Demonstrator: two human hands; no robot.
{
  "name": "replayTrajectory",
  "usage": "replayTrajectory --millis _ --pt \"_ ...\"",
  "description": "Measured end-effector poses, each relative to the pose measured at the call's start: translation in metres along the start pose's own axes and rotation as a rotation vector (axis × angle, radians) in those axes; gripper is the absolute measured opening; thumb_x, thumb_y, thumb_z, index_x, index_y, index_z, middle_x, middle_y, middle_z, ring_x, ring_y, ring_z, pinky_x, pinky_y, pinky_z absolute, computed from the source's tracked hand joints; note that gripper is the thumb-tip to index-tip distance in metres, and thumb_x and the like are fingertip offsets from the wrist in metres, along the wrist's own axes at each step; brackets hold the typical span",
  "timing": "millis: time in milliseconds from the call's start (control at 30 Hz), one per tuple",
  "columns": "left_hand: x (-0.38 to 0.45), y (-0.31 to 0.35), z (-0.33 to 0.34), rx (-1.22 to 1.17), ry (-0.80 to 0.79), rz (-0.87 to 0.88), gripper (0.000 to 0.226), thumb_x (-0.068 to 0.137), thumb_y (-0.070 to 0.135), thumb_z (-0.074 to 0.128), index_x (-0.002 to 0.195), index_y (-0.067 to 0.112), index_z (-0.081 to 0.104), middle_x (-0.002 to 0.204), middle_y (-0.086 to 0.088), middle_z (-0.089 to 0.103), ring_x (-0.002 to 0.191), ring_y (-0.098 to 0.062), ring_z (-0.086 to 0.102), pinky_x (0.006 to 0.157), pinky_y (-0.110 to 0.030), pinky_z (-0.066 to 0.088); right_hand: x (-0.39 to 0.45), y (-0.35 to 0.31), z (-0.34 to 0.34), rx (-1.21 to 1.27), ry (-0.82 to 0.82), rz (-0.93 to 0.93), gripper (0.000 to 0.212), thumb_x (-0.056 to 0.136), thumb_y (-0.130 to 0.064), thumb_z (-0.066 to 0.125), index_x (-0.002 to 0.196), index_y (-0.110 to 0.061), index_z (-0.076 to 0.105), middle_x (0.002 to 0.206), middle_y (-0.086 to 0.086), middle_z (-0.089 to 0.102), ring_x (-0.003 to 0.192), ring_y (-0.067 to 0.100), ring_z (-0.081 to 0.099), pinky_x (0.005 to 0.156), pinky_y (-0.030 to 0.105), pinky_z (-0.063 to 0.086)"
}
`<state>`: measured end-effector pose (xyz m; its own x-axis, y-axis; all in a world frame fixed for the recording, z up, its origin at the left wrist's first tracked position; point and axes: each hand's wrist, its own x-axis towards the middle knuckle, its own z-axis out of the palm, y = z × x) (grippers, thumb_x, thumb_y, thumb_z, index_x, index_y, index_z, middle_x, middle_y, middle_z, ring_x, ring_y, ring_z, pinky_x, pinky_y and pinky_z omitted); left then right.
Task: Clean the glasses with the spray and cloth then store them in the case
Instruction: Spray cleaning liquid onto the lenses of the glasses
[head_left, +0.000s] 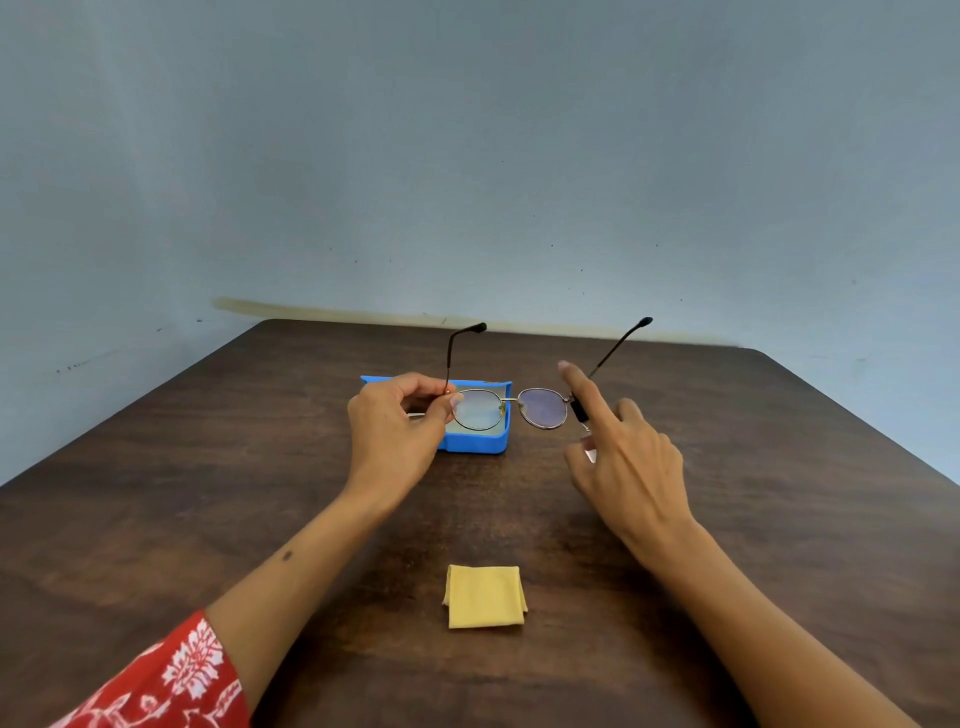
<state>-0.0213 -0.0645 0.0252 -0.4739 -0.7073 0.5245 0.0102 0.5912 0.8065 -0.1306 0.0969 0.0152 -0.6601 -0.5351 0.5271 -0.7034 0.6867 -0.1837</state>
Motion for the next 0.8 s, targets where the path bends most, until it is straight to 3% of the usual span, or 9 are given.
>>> replayTrajectory --millis 67,267,467,700,800 --pt "-0.0003 0.0003 0.0 0.003 -0.002 0.004 0.015 0.079 0.012 0.071 0.094 0.011 0.072 0.076 0.009 0.065 0.076 -0.004 0.066 0.069 -0.013 0.05 0.0005 0.0003 0.0003 -0.007 0.006 -0.019 0.075 0.087 -0.021 0.048 0.146 -0.045 0.008 0.088 0.002 0.045 0.06 0.025 0.054 0.053 0.03 0.043" --pt "-0.0002 0.0009 0.0001 0.006 0.001 0.011 0.013 0.079 0.012 0.071 0.092 0.012 0.072 0.072 0.011 0.064 0.073 -0.002 0.065 0.063 -0.005 0.049 0.0017 0.0029 -0.0006 -0.047 -0.032 0.007 0.062 0.088 -0.02 0.045 0.143 -0.036 0.022 0.089 0.003 0.043 0.06 0.026 0.048 0.054 0.029 0.036" --pt "-0.0003 0.0004 0.0004 0.015 0.001 0.008 0.013 0.079 0.012 0.071 0.093 0.012 0.072 0.075 0.008 0.066 0.076 -0.006 0.067 0.068 -0.012 0.049 0.0037 0.0035 0.004 0.025 0.057 -0.033 0.075 0.084 -0.02 0.052 0.145 -0.046 0.015 0.083 0.002 0.045 0.055 0.026 0.047 0.051 0.029 0.037" --pt "-0.0006 -0.0001 0.0007 0.017 -0.005 0.013 0.015 0.079 0.012 0.071 0.094 0.012 0.071 0.076 0.009 0.065 0.076 -0.005 0.066 0.069 -0.013 0.05 0.0038 0.0067 0.0021 -0.049 -0.018 -0.024 0.061 0.088 -0.021 0.046 0.142 -0.037 0.023 0.085 0.002 0.044 0.059 0.023 0.047 0.054 0.029 0.036" --pt "-0.0007 -0.0013 0.0008 0.02 0.002 0.02 0.015 0.079 0.012 0.071 0.095 0.011 0.071 0.077 0.008 0.065 0.076 -0.005 0.066 0.068 -0.011 0.049 0.0049 0.0064 0.0045 -0.001 0.027 -0.018 0.068 0.085 -0.019 0.05 0.144 -0.039 0.023 0.086 0.003 0.047 0.059 0.027 0.053 0.054 0.031 0.041"
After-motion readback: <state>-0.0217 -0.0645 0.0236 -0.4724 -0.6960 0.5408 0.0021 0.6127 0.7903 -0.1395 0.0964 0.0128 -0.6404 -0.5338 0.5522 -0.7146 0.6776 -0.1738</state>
